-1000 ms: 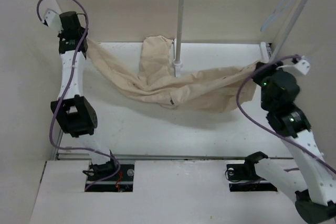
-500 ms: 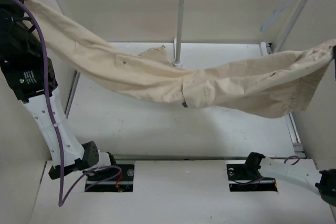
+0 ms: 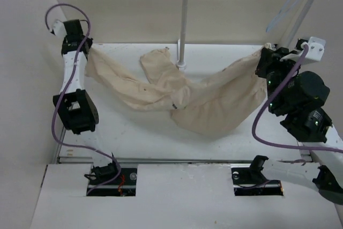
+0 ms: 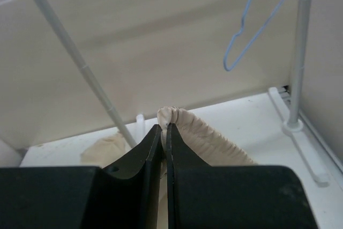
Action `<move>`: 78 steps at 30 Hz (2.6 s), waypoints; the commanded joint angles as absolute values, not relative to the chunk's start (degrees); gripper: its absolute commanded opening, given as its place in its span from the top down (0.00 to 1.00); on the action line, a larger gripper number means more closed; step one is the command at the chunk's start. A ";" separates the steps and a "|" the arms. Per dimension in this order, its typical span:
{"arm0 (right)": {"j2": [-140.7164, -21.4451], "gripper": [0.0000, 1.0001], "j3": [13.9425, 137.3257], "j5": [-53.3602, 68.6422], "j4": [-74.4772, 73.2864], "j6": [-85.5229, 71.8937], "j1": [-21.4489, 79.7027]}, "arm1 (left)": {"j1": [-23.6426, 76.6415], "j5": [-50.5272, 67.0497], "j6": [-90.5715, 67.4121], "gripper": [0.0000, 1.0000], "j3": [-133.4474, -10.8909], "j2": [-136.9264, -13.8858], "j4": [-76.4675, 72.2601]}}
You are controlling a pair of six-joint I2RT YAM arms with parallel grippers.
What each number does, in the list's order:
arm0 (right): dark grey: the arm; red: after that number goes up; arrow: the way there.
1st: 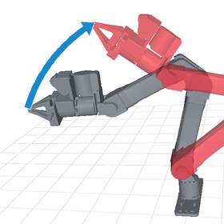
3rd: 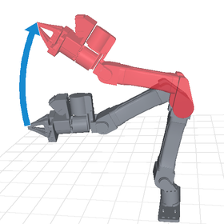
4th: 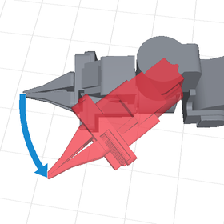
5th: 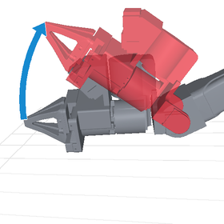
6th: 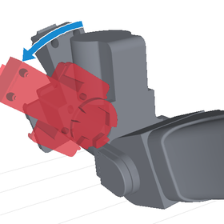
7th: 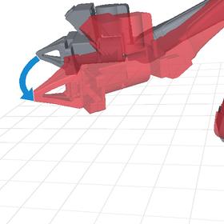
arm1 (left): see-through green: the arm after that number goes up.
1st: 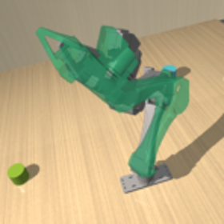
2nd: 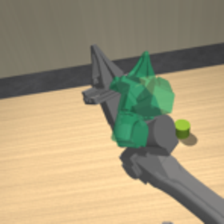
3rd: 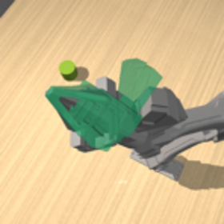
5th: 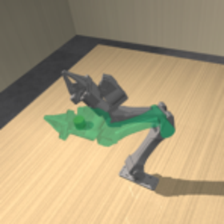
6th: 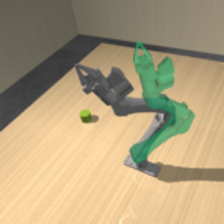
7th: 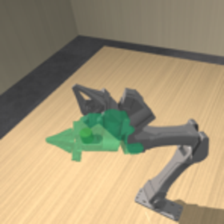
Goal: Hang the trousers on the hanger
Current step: Fold the trousers
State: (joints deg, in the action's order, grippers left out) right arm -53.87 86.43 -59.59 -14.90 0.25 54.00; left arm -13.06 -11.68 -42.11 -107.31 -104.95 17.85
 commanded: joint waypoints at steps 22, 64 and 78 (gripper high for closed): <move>-53.56 0.96 86.29 -28.56 -14.42 -23.01 34.23 | -17.45 -9.66 -43.94 0.94 -112.18 -102.65 25.67; -15.29 0.95 44.12 -18.99 -41.14 -38.76 11.99 | 7.25 2.55 -29.27 0.50 -119.98 -130.69 27.25; -15.64 0.95 42.28 -17.31 -39.64 -39.81 12.61 | 5.84 0.09 -29.97 0.47 -126.29 -139.65 21.19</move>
